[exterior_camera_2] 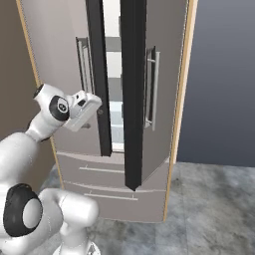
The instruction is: Place one of the steaks on the plate and the other in the bowl. Then place the bowl in the fridge.
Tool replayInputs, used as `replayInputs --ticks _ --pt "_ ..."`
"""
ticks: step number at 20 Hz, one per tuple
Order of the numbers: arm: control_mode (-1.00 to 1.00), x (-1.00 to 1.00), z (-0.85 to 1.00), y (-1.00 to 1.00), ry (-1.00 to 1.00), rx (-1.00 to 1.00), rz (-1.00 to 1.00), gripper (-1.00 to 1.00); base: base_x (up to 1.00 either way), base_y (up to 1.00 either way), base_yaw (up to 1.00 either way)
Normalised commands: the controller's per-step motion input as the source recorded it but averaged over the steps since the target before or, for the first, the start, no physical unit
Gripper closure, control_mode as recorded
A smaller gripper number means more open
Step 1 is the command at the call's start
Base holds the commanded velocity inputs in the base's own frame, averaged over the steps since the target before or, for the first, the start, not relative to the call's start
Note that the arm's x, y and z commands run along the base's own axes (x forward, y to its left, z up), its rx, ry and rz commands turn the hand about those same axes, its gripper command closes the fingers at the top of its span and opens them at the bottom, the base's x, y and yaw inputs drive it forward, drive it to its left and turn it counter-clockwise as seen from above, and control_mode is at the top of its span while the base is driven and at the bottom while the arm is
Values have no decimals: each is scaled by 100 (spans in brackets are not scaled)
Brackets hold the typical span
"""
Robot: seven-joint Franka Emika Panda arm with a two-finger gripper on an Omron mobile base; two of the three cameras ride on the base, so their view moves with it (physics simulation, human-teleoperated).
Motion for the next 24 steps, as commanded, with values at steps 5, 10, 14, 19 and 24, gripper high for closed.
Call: replayInputs --ticks 5,10,14,19,24 --pt "-100 99 -13 0 8 -13 3 -100 0 0 0" --pt "-100 74 -32 -18 20 -30 0 -100 0 0 0" --pt "-100 89 -6 -77 31 -26 0 -100 0 0 0" --pt "-100 65 -7 -68 31 -20 0 -100 0 0 0" --pt "-100 14 -3 -80 27 -15 0 -100 0 0 0"
